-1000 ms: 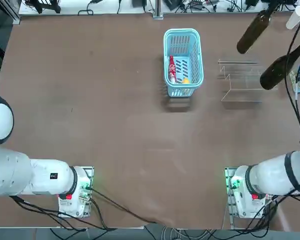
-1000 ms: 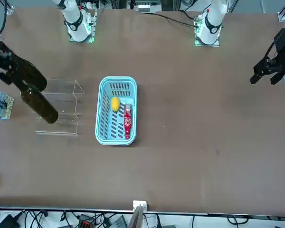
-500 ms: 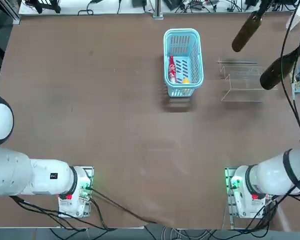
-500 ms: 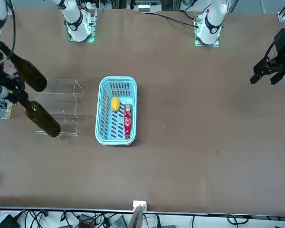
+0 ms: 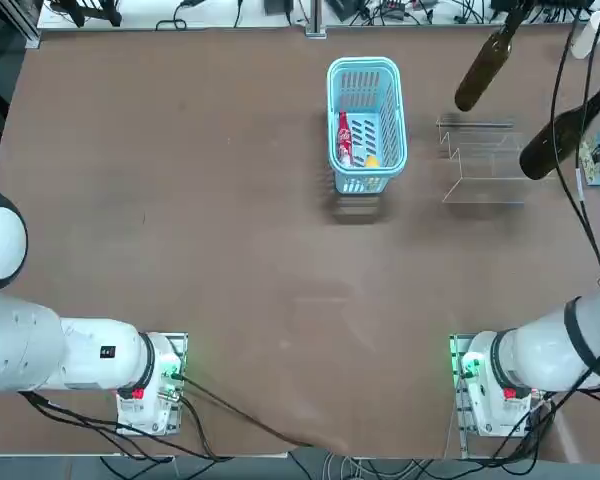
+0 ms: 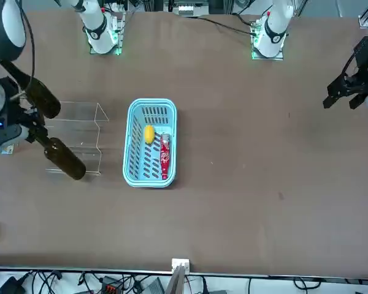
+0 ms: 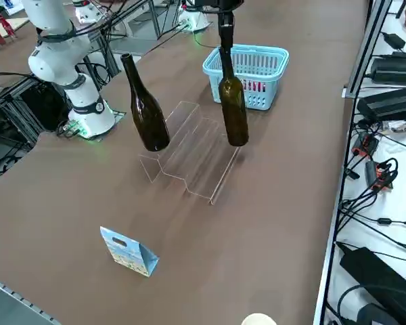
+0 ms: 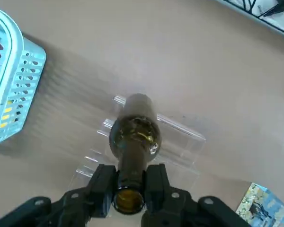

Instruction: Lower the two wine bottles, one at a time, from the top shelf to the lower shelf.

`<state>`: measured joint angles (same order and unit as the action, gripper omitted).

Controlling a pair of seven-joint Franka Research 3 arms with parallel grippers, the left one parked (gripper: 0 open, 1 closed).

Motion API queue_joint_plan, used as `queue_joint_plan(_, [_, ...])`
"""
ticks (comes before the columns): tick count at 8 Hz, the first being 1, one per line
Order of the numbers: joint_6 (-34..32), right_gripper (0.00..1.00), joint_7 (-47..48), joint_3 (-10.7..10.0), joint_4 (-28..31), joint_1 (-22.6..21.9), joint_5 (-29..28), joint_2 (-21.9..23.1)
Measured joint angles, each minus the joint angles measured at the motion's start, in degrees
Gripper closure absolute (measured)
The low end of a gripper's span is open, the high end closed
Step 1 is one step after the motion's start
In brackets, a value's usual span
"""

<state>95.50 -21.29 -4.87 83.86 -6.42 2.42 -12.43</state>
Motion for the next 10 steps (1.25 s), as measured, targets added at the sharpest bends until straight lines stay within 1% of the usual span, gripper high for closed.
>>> queue_joint_plan(3, [0.0,0.62,0.0,0.0,2.2,0.0,0.0,-0.1])
queue_joint_plan(10, [0.0,0.62,0.0,0.0,4.7,0.0,0.0,-0.9])
